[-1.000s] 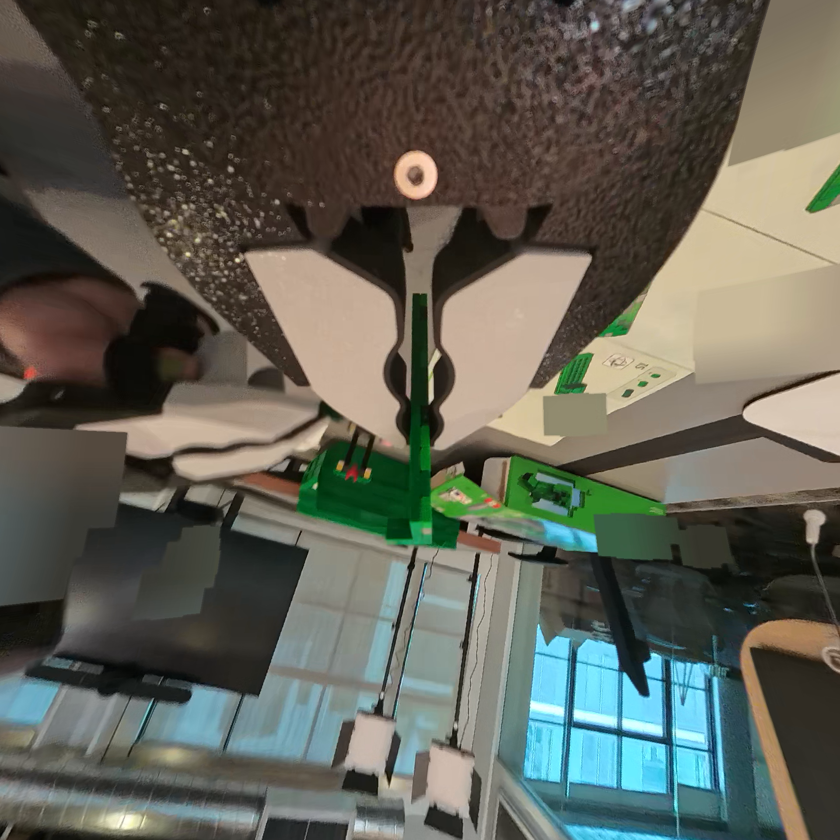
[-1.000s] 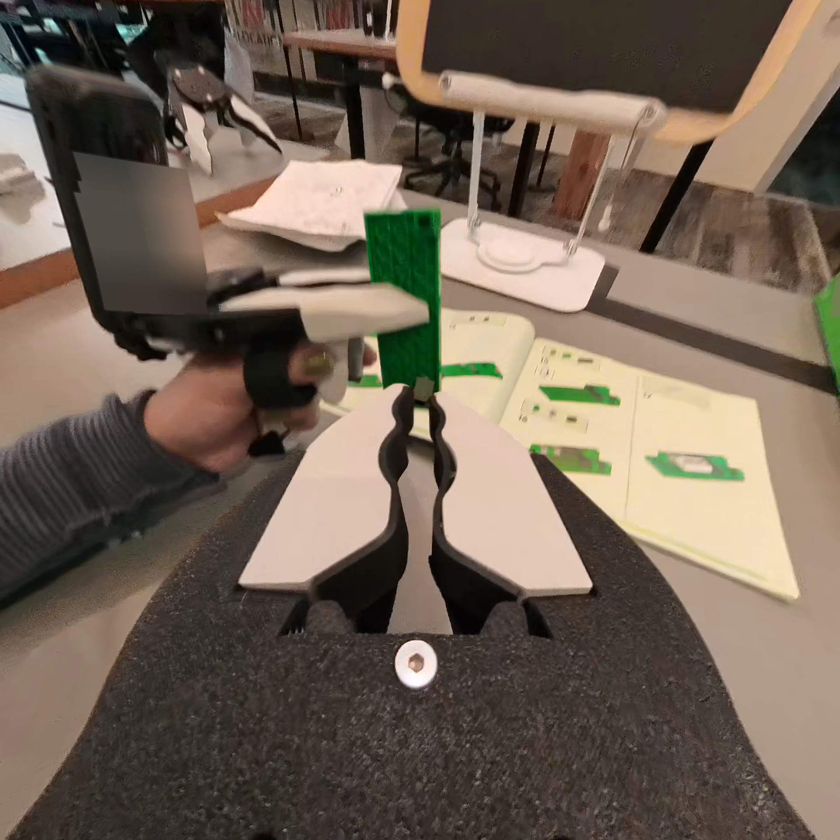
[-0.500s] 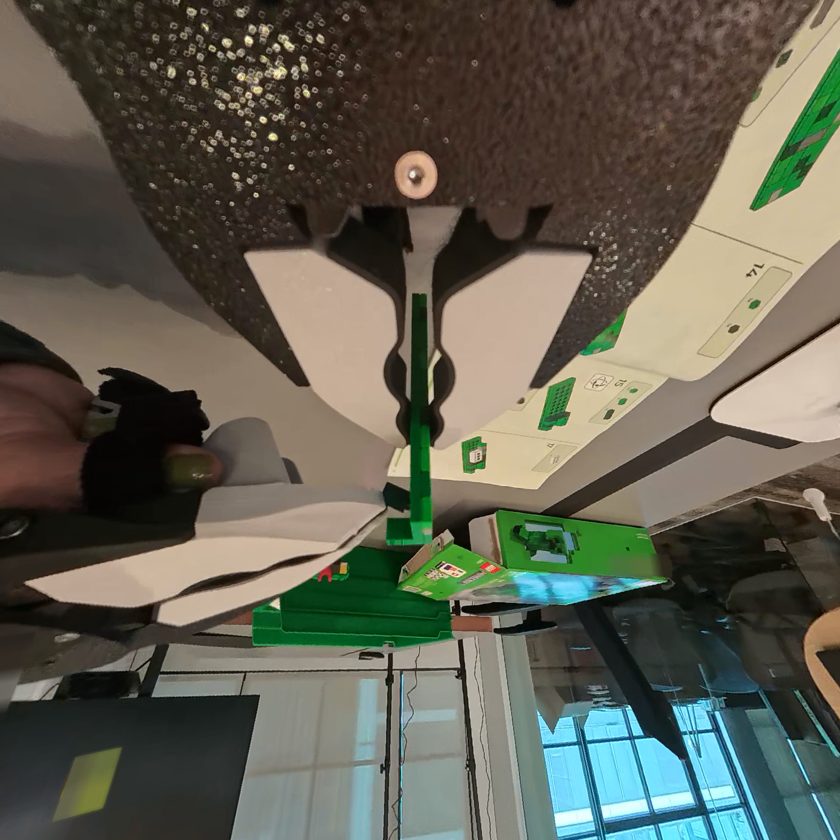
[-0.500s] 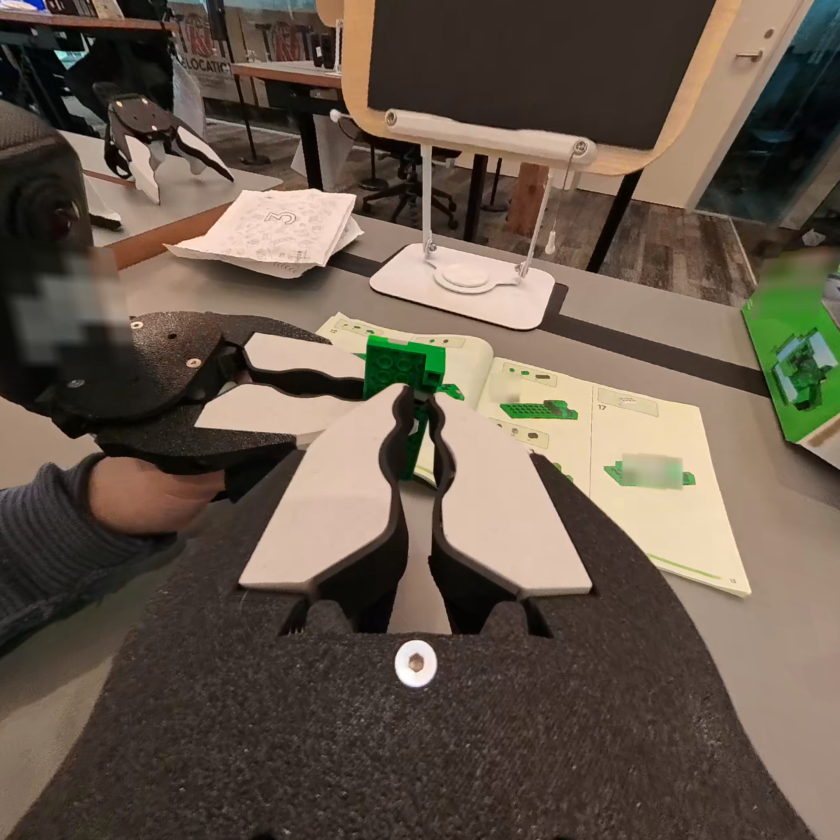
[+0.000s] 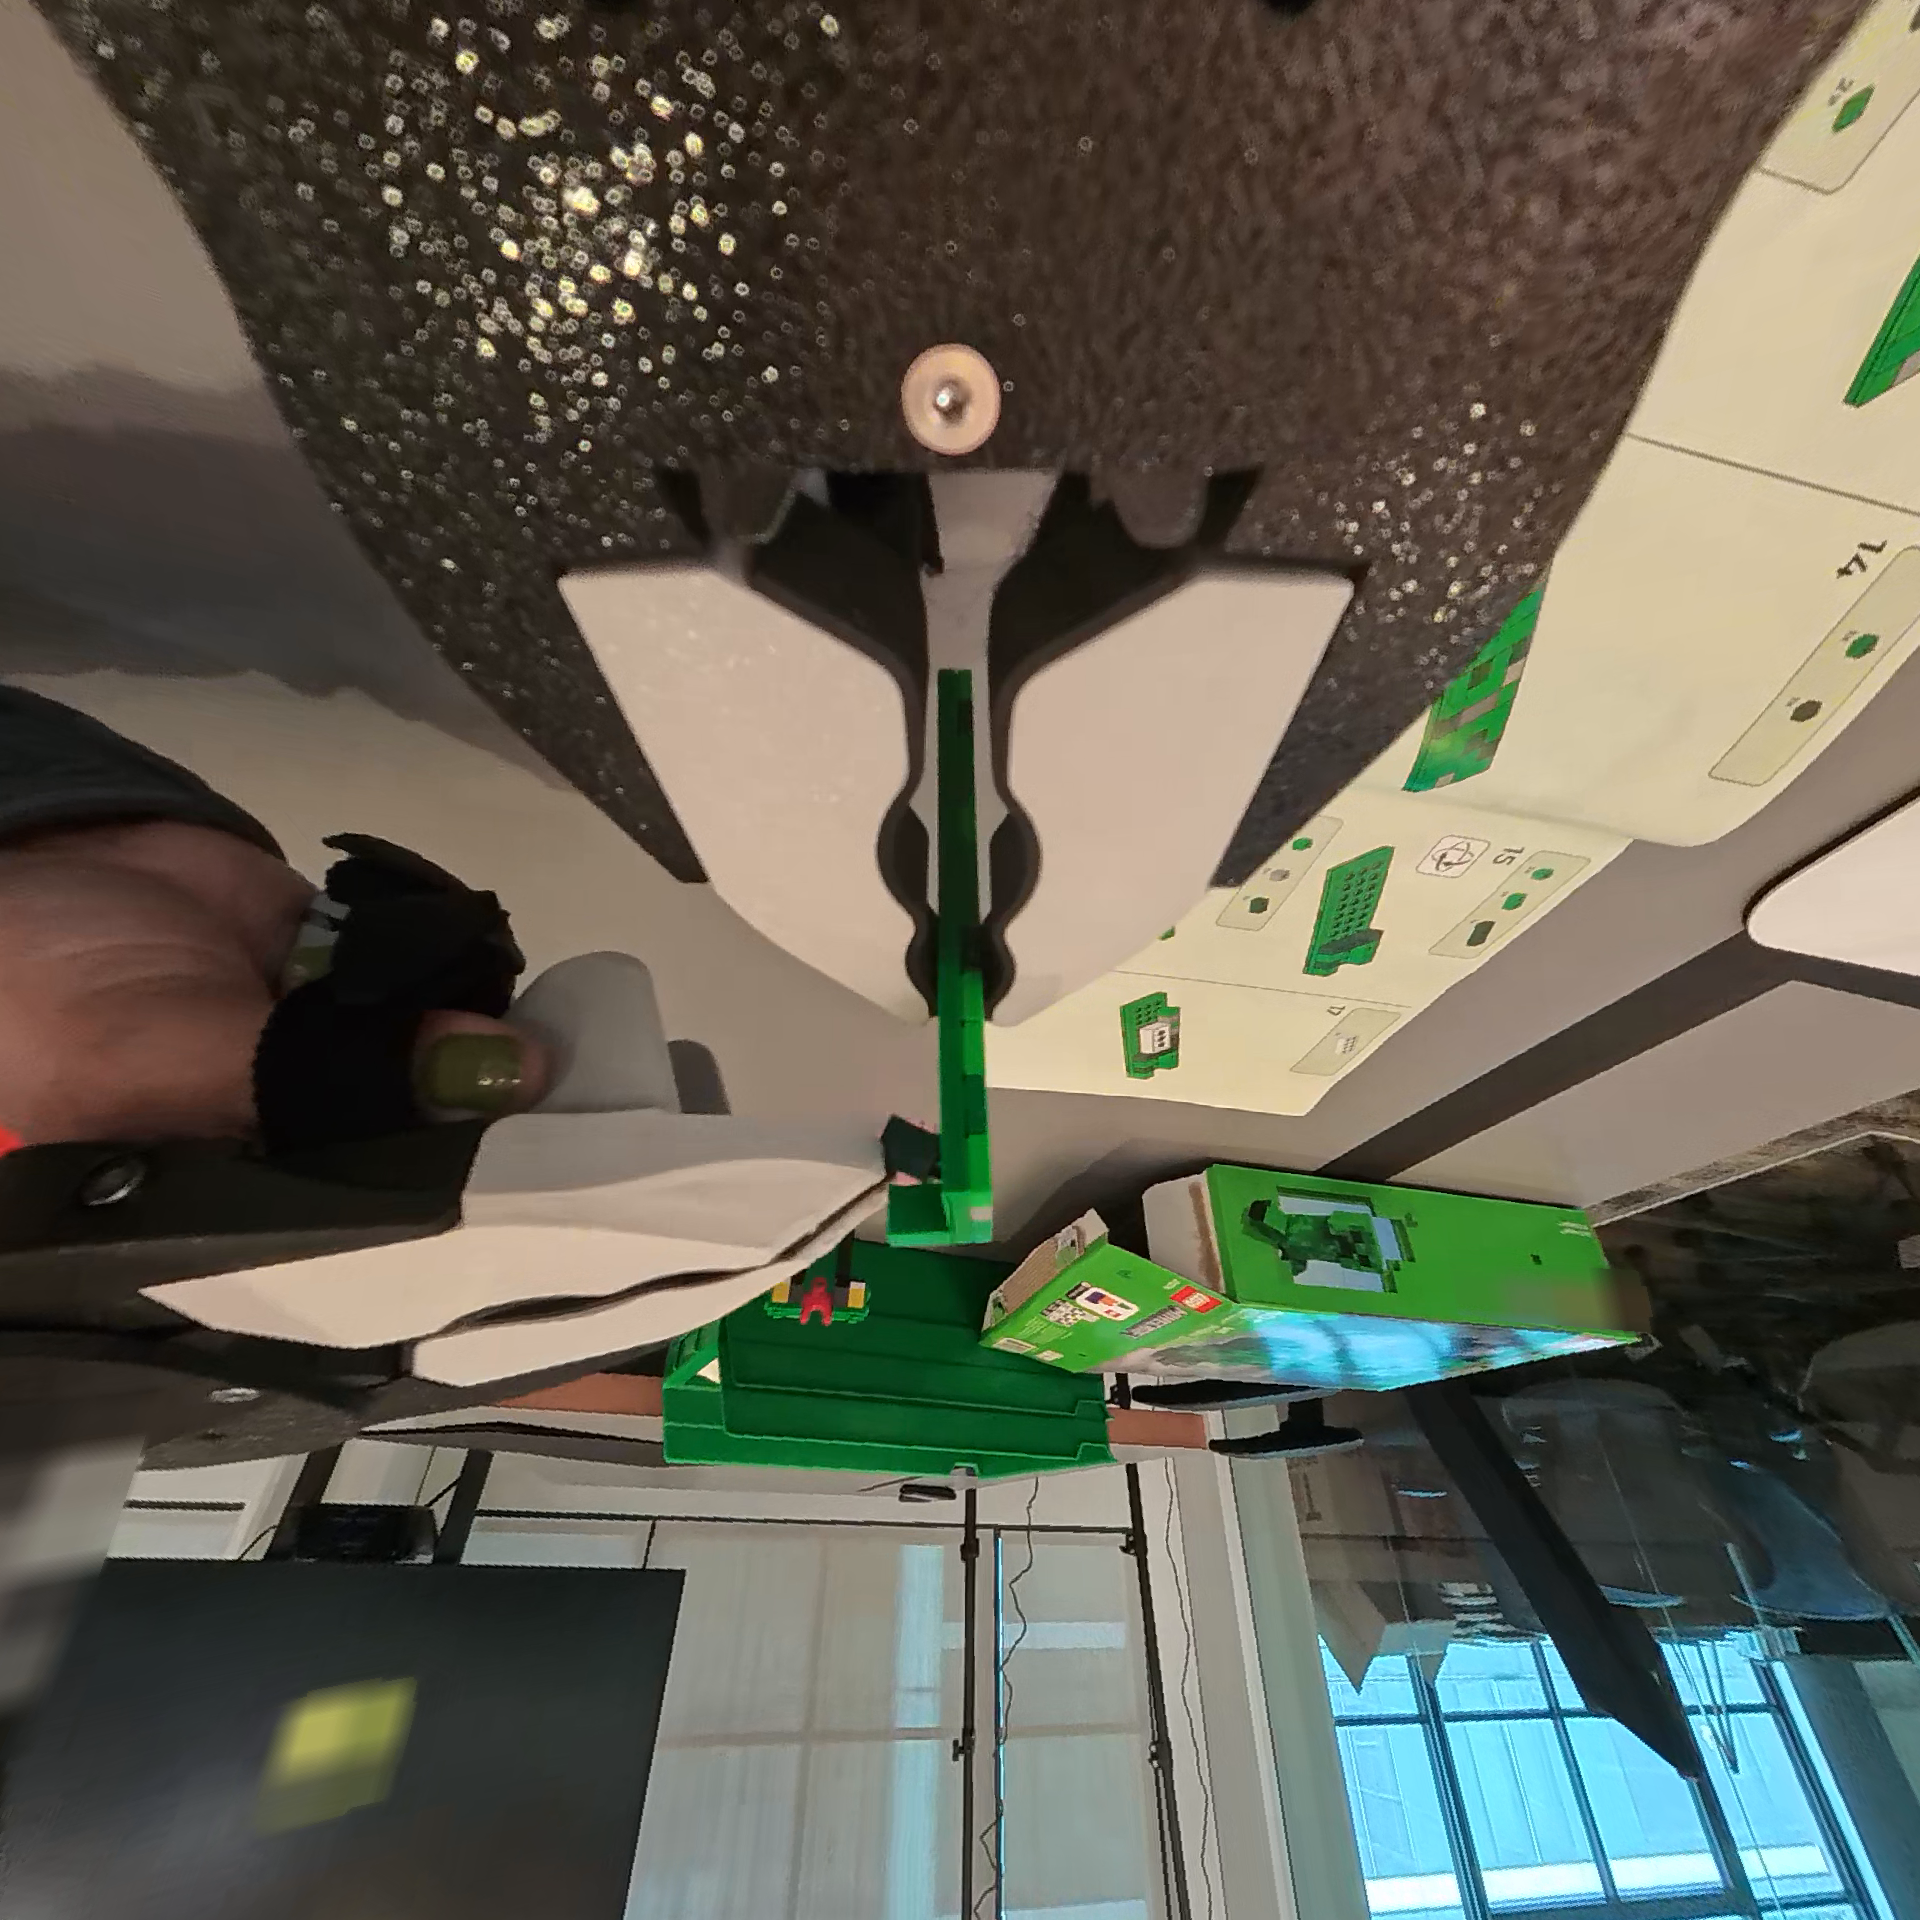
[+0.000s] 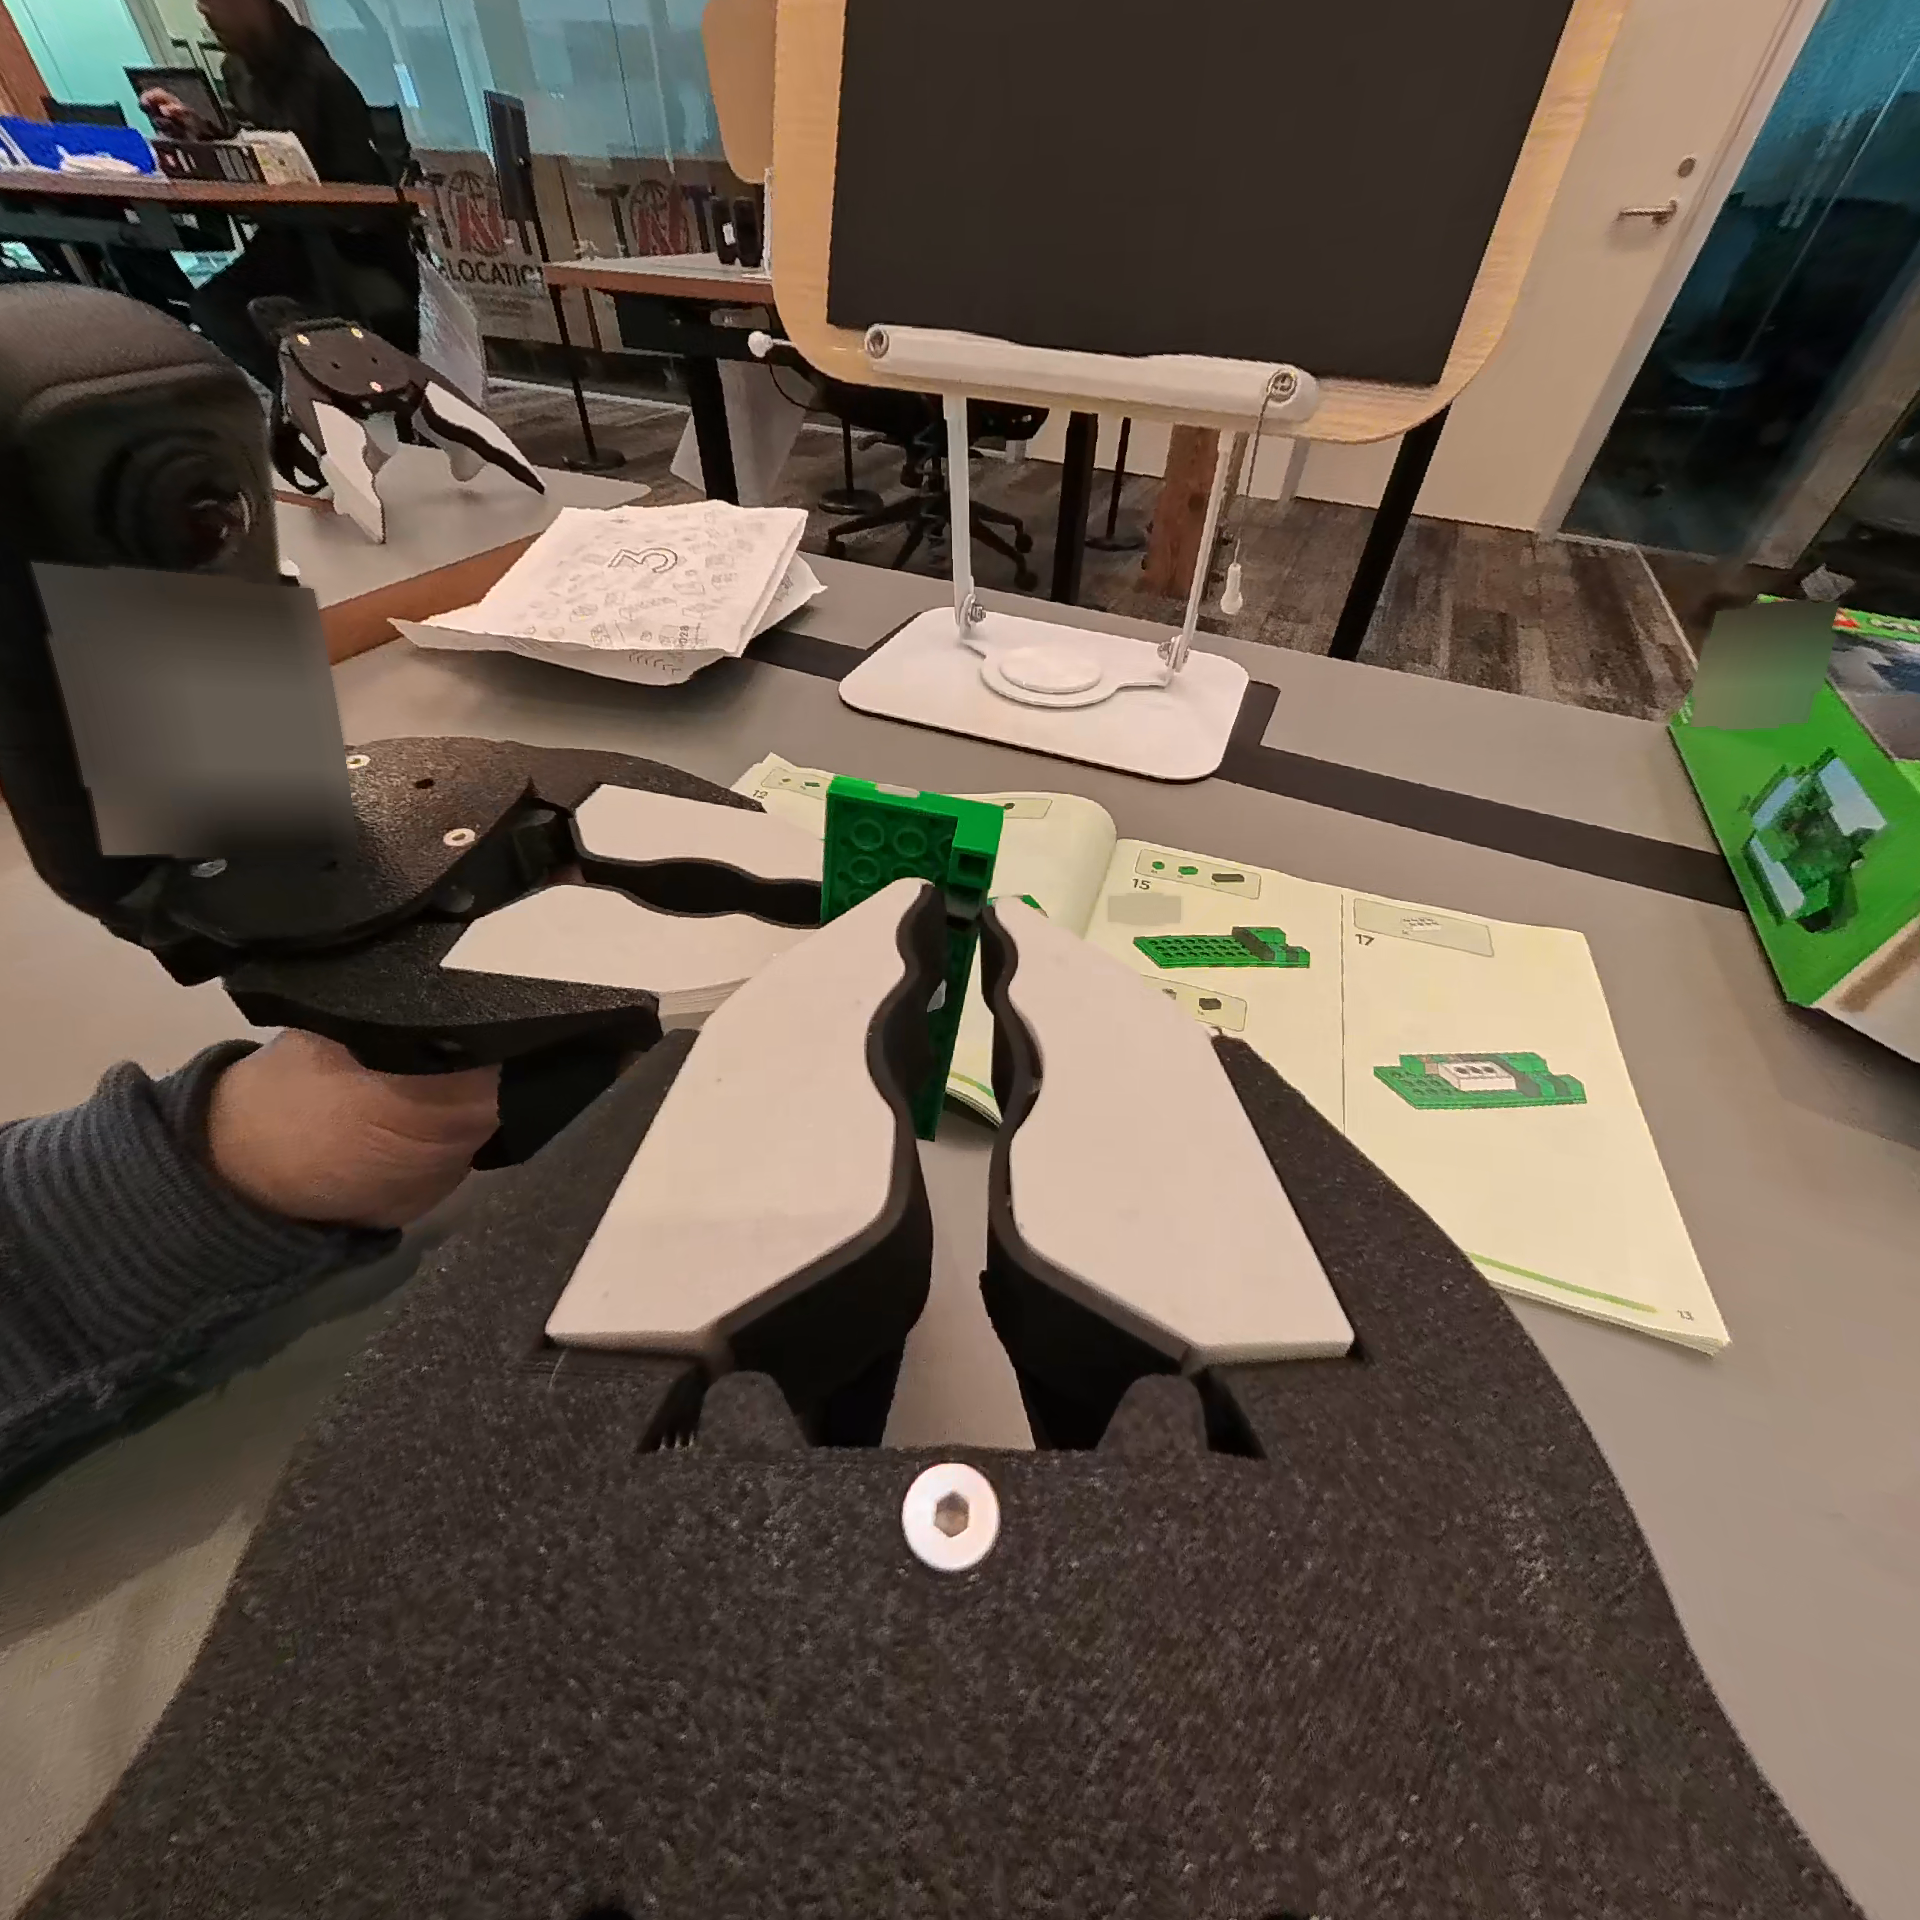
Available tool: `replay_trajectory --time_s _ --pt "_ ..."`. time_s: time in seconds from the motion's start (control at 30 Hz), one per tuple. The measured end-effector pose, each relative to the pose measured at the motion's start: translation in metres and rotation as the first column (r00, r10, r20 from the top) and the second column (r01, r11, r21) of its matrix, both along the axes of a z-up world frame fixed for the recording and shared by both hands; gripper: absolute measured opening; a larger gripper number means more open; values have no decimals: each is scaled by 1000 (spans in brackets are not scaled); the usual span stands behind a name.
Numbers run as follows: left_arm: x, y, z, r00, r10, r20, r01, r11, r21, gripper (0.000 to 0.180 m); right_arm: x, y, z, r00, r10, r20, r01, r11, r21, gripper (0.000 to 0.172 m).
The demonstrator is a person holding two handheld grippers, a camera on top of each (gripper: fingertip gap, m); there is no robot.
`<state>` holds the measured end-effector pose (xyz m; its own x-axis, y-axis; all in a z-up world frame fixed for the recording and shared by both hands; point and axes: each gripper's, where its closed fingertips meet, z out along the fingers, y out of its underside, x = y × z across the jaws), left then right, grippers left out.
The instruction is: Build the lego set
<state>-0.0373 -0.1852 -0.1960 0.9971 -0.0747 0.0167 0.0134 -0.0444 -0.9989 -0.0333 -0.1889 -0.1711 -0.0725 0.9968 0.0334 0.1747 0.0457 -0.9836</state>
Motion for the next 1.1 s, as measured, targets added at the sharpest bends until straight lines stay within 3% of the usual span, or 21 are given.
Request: replay_trajectory --time_s 0.27,0.47,0.67,0.8,0.93,1.1 --pt "5 1 2 998 -36 56 35 999 19 5 2 1 4 997 -29 -73 32 999 40 8" --pt "12 -7 16 978 -156 138 140 983 121 6 6 -8 20 985 1 -170 10 998 69 9" --pt "22 -12 25 959 -245 144 219 960 177 6 9 -15 26 983 41 -180 -33 998 52 13" --pt "25 -12 26 952 -265 150 237 954 182 6 11 -14 25 984 26 -179 -14 998 66 7" --pt "24 -10 25 956 -248 156 220 960 176 6 12 -10 24 984 -7 -178 29 992 120 0" --pt "-1 -9 19 976 -103 193 74 986 152 6 15 6 20 981 -45 -187 75 985 156 7"
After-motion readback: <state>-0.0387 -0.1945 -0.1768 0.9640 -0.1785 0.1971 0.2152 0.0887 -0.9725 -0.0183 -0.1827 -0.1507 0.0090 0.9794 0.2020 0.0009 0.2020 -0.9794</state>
